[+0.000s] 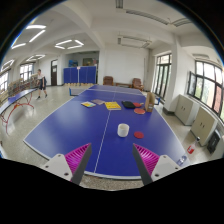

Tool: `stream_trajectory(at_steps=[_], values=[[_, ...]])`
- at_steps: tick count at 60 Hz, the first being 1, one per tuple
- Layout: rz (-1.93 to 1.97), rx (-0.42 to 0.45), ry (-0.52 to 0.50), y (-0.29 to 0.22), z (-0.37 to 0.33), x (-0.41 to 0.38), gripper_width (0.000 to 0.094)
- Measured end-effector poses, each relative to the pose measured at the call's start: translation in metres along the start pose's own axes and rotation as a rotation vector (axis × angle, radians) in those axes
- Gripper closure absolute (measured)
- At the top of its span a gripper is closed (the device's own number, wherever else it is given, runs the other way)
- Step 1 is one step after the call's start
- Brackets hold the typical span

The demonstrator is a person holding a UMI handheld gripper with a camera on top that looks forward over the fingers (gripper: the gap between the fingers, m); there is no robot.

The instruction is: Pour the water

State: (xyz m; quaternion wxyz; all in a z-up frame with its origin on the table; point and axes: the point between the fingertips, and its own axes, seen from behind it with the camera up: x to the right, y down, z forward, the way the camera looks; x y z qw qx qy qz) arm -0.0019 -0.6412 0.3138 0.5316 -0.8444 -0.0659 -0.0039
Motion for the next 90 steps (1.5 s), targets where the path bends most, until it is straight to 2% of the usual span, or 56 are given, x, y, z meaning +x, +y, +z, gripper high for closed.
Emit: stream_trajectory(at_steps=[7, 9, 15, 18, 26, 34, 40, 45, 53, 62, 66, 71, 82, 90], values=[[0.014, -0.034, 0.019, 0.014, -0.014, 0.023, 0.0086], [0.017, -0.042, 0.018, 0.038, -0.006, 0.047, 0.0085], [0.026, -0.09, 0.041, 0.068, -0.005, 0.068, 0.0084], [0.03, -0.103, 0.052, 0.113, 0.015, 0.118, 0.0084], [0.037, -0.16, 0.089, 0.19, 0.033, 0.211, 0.0085], [0.056, -0.176, 0.144, 0.241, 0.054, 0.329, 0.0083], [0.067, -0.145, 0.194, 0.254, 0.078, 0.414, 0.0084], [0.076, -0.1, 0.221, 0.238, 0.102, 0.482, 0.0081], [0.085, -0.014, 0.242, 0.219, 0.145, 0.548, 0.0084], [0.092, 0.057, 0.241, 0.195, 0.191, 0.584, 0.0096], [0.098, 0.08, 0.238, 0.191, 0.204, 0.59, 0.0178], [0.093, 0.107, 0.245, 0.191, 0.214, 0.596, 0.0408], [0.089, 0.168, 0.259, 0.18, 0.221, 0.595, 0.055], [0.087, 0.16, 0.283, 0.182, 0.223, 0.596, 0.0578]])
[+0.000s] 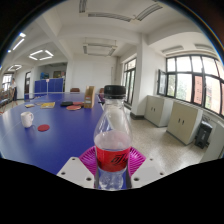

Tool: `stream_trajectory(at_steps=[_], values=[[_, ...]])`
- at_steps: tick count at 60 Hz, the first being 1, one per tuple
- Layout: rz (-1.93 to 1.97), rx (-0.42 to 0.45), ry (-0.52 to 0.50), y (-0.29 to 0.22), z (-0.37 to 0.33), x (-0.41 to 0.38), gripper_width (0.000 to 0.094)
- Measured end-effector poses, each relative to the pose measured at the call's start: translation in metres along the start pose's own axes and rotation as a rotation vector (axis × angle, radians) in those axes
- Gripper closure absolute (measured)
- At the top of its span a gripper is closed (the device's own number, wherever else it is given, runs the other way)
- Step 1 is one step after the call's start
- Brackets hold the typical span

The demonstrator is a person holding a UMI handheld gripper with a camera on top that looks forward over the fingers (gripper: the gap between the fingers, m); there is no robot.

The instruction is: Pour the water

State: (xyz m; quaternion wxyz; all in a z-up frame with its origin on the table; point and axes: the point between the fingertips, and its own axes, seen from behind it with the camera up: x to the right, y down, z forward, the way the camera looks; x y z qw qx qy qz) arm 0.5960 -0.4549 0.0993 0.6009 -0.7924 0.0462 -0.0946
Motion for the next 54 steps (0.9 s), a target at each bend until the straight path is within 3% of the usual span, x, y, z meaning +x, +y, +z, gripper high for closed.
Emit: stream_trajectory(at_steps=[14, 28, 37, 44, 54], values=[[-0.128, 0.053, 0.125, -0.067, 0.007, 0.003, 0.058], [-0.522, 0.182, 0.393, -0.236, 0.032, -0.048, 0.0577], [-1.02, 0.292, 0.535, -0.335, 0.066, -0.168, 0.0575], [-1.423, 0.385, 0.532, -0.362, 0.092, -0.28, 0.0577], [-1.908, 0.442, 0.388, -0.313, 0.15, -0.416, 0.0577]])
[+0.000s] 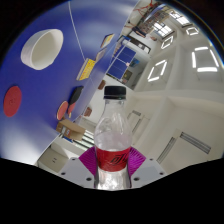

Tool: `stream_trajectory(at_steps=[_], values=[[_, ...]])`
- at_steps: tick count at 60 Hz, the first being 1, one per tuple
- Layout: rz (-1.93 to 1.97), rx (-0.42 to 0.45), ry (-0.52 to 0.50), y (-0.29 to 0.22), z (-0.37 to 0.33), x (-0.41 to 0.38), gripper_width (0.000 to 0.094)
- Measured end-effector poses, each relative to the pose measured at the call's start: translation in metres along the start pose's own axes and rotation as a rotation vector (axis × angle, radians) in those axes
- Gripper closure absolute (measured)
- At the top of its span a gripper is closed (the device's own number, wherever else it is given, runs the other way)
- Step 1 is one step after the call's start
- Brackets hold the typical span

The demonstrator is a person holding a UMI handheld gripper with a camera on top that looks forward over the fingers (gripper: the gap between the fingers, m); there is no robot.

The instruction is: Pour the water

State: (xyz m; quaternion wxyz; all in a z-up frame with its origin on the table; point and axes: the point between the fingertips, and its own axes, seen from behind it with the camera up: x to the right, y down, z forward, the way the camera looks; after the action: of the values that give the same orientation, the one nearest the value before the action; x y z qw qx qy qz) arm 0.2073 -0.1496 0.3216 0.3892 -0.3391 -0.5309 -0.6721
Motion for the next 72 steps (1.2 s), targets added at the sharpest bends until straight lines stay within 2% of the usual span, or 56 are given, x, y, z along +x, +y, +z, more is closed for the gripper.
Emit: stream_trajectory(at_steps=[6, 12, 15, 21, 27, 36, 44, 50, 57, 63, 68, 69, 72], values=[[-0.179, 0.089, -0.084, -0.057, 0.013, -0.045, 0.0577], [-0.328, 0.194, -0.107, -0.098, 0.007, -0.071, 0.0577], [-0.335, 0.208, -0.116, -0.108, 0.003, -0.072, 0.0576], [-0.29, 0.194, -0.13, -0.105, 0.005, -0.072, 0.058], [-0.227, 0.177, -0.094, -0.097, 0.004, -0.048, 0.0581], [0.225, 0.11, -0.027, -0.055, -0.001, 0.042, 0.0582], [0.855, 0.044, -0.016, -0.003, -0.012, 0.102, 0.0579], [1.3, 0.03, -0.115, 0.016, -0.006, 0.078, 0.058], [1.657, 0.017, -0.243, -0.009, -0.017, 0.034, 0.058], [1.826, -0.048, -0.342, -0.025, -0.014, -0.034, 0.058], [1.939, -0.104, -0.438, -0.063, -0.019, -0.095, 0.0579], [1.946, -0.109, -0.458, -0.052, -0.02, -0.097, 0.0578], [1.946, -0.122, -0.492, -0.058, -0.021, -0.12, 0.0578]])
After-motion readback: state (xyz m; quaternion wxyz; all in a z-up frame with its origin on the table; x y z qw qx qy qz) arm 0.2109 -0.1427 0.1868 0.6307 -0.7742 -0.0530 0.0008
